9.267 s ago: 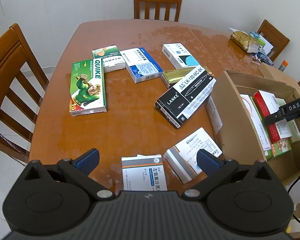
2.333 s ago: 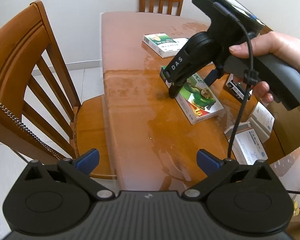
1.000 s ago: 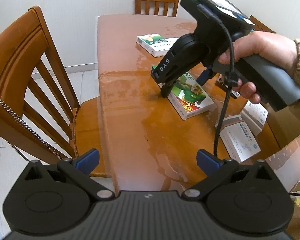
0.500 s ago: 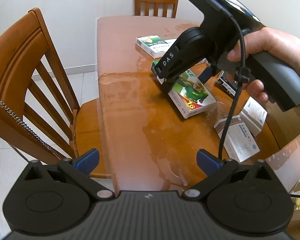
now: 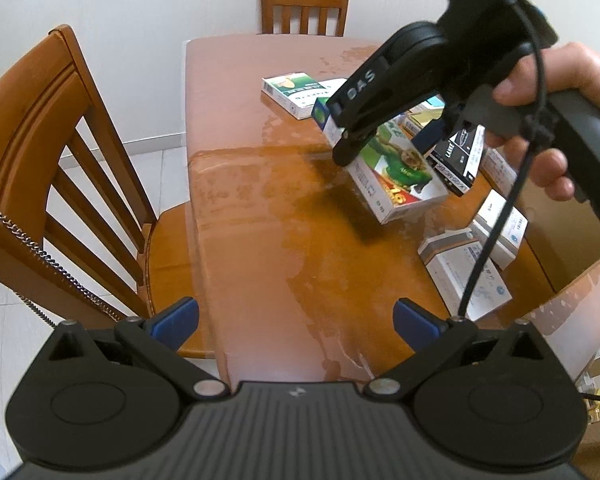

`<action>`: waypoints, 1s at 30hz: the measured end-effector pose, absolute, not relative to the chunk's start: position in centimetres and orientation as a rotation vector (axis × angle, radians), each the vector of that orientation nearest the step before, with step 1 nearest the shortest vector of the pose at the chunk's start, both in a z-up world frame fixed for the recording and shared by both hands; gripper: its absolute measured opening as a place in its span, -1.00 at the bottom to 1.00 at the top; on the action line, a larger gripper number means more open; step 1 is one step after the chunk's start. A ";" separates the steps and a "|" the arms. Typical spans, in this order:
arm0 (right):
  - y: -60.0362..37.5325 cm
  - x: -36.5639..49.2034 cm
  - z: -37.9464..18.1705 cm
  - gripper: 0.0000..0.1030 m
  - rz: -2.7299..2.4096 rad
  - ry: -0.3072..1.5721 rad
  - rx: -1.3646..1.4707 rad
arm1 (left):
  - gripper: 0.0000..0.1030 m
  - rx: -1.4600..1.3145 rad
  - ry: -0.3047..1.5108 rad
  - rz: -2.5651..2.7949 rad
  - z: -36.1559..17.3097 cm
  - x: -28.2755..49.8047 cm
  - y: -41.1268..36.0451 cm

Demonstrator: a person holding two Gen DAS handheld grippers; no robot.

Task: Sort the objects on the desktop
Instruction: 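Close the right gripper on the green QUIKE box and lift it, then carry the QUIKE box with the right gripper over the cardboard box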

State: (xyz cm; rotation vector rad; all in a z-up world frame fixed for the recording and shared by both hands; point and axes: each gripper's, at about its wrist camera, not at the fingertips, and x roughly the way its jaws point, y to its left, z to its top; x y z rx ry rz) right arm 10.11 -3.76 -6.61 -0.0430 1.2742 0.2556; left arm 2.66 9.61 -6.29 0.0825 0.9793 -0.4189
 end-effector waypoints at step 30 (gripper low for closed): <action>-9.9 4.1 1.5 0.50 0.451 1.120 0.136 | 0.99 0.134 1.032 -0.307 -4.9 2.5 6.2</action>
